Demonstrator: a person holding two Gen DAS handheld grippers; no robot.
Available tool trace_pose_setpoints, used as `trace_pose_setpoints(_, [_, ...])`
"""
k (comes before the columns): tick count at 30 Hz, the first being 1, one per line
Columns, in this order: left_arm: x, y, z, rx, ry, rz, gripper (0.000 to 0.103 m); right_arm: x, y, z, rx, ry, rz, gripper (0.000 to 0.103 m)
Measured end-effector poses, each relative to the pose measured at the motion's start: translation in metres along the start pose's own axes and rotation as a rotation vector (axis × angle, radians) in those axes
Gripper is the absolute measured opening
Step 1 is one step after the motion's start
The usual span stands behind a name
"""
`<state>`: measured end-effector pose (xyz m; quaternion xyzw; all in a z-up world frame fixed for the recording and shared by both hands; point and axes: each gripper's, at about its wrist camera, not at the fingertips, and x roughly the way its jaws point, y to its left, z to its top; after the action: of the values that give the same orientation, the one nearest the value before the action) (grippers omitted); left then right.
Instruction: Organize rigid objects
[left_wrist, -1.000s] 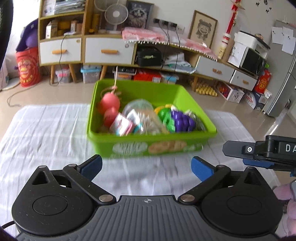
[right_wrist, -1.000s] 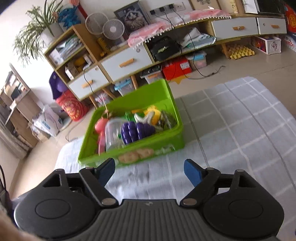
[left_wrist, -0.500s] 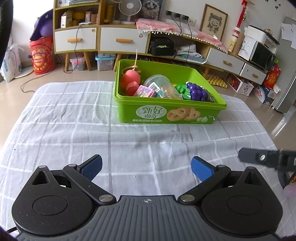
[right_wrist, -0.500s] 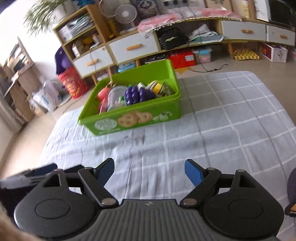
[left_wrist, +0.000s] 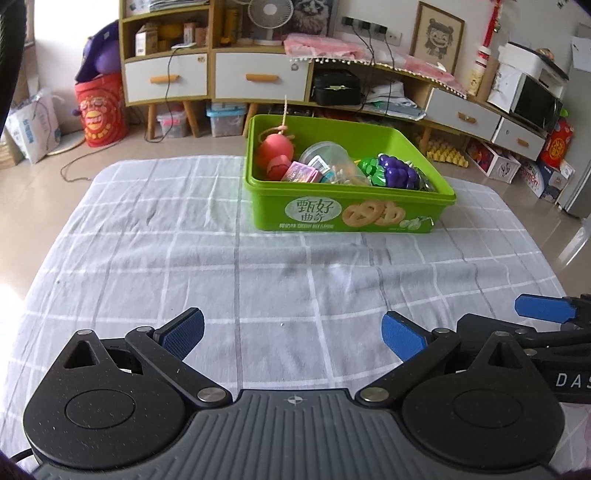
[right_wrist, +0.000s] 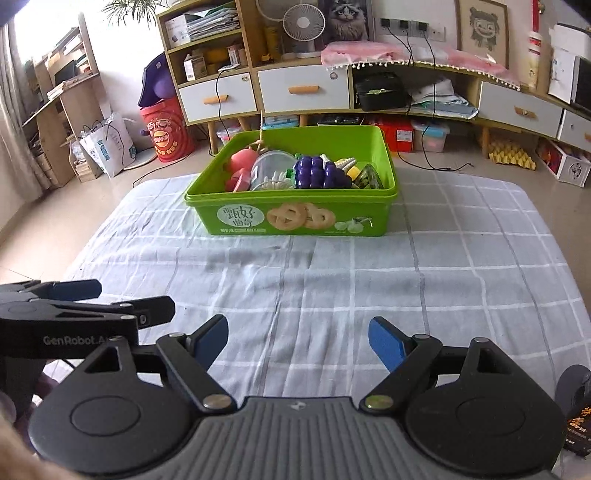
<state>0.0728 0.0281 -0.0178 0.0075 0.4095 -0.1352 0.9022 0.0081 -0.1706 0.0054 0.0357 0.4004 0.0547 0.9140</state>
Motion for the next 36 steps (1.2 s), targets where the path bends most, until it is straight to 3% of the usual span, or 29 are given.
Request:
trace_pose_setpoints(11, [-0.002,0.005,0.000,-0.074,0.029,0.044,0.101,0.006,-0.001,0.003,-0.010,-0.015,-0.074,0.065])
trace_pose_setpoints(36, [0.000,-0.002,-0.005,-0.047,0.065,0.026,0.101,0.009,-0.007,0.003,0.019,0.000,-0.084,0.065])
